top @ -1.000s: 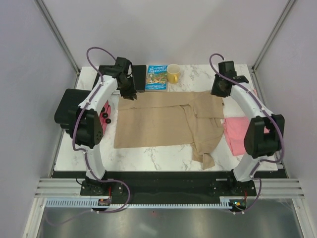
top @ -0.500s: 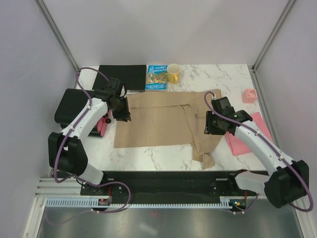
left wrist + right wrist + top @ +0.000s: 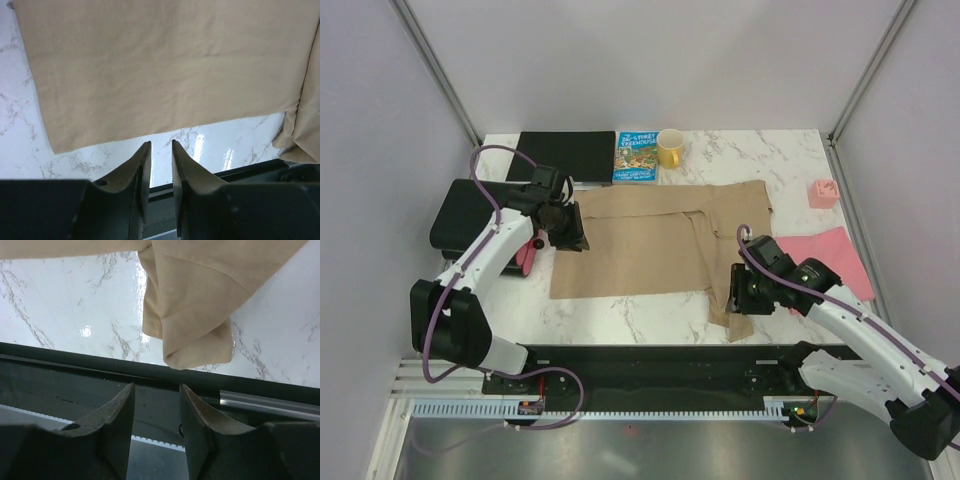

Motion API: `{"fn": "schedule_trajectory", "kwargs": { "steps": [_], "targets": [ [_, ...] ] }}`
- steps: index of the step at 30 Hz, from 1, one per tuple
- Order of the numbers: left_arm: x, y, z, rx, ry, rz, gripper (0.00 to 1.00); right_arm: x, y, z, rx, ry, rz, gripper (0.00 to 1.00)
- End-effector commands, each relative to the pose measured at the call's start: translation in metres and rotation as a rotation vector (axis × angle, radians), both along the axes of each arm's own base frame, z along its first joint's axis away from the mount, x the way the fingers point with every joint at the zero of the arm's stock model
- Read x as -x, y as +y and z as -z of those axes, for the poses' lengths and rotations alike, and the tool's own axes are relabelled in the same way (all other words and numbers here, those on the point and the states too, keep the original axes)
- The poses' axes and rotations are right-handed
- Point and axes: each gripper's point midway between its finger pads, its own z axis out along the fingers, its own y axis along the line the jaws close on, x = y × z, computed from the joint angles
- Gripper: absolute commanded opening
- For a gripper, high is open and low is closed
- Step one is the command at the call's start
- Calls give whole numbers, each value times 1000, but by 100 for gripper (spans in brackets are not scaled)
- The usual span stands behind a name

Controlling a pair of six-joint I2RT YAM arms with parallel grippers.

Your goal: Fold and stack the t-shirts

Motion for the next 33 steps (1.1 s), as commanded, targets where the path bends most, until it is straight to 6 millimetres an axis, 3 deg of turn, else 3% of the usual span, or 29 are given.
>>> {"fn": "schedule_trajectory", "kwargs": {
  "steps": [1, 8, 22, 28, 33],
  "targets": [
    [1, -6, -9, 39, -48, 43, 30, 19, -16, 5, 75, 41, 43, 48],
    [5, -4, -11, 38, -56, 39, 30, 21, -21, 21, 159, 64, 9, 50],
    [7, 0, -4, 20, -44, 38, 30, 18, 9, 50, 143, 81, -69, 53],
    [5, -1, -6, 18, -51, 37, 30, 13, 4, 65, 216, 88, -72, 53],
    [5, 0, -6, 13, -49, 40, 30, 11, -1, 66, 245, 76, -59, 54]
  ]
}}
